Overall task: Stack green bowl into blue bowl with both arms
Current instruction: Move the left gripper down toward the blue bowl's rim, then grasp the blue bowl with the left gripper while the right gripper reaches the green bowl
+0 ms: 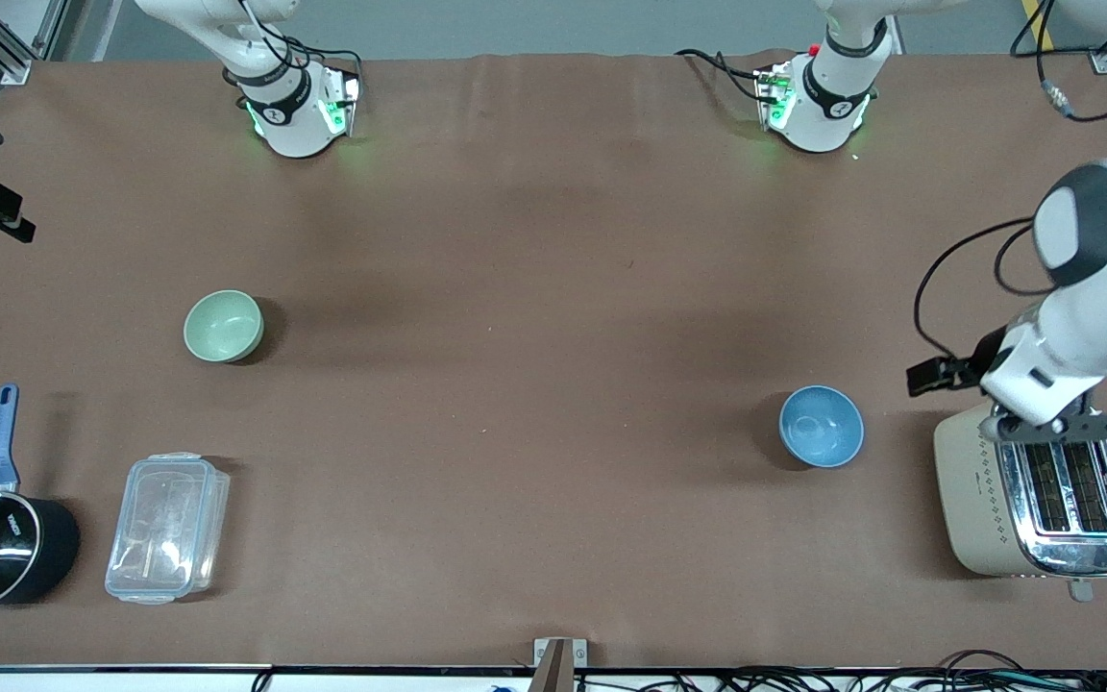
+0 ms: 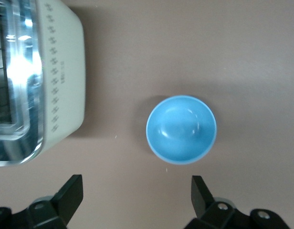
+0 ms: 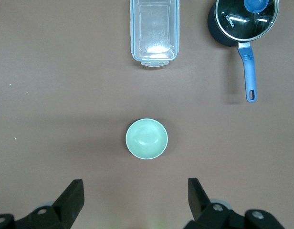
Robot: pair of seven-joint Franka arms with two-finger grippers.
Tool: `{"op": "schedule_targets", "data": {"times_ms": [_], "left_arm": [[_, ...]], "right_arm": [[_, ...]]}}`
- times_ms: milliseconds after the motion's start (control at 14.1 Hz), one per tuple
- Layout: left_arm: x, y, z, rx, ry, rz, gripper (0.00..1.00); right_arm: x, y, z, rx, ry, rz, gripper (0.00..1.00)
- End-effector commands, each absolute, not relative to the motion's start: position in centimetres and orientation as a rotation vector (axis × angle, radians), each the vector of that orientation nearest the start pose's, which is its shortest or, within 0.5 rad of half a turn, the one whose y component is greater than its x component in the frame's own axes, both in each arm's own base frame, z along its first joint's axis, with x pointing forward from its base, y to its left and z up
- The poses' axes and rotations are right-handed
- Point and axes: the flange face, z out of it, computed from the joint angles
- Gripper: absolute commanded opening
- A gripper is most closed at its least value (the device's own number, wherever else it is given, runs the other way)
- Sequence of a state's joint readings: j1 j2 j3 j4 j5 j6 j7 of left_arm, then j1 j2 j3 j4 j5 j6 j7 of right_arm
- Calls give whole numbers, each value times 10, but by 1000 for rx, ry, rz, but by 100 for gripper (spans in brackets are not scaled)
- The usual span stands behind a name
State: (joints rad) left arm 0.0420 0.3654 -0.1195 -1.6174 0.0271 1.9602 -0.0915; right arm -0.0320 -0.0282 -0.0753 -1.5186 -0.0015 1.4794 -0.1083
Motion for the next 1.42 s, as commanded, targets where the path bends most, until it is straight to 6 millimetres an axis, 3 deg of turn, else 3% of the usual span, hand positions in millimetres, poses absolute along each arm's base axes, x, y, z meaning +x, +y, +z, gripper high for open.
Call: {"op": "schedule_targets", "data": {"times_ms": [0, 142, 354, 496, 709, 992, 1063, 1346], "left_arm": [[667, -45, 368, -3147, -48, 49, 100], [670, -48, 331, -3149, -42, 114, 100], [675, -46, 302, -3157, -48, 108, 100], [673, -46, 281, -3159, -52, 120, 86], [671, -46, 257, -3160, -50, 142, 66], [670, -47, 234, -3163, -51, 162, 55], [669, -47, 229, -3162, -51, 172, 54], [669, -48, 220, -3162, -52, 187, 30]], "right_arm": [[532, -64, 651, -3127, -6, 17, 96], [534, -71, 635, -3125, 14, 31, 96], [532, -102, 596, -3066, 81, 71, 97], [528, -132, 547, -3017, 113, 75, 97], [517, -148, 474, -2955, 175, 79, 97], [510, -160, 377, -2902, 259, 100, 97], [510, -164, 356, -2876, 297, 110, 97], [507, -181, 292, -2846, 331, 170, 95]]}}
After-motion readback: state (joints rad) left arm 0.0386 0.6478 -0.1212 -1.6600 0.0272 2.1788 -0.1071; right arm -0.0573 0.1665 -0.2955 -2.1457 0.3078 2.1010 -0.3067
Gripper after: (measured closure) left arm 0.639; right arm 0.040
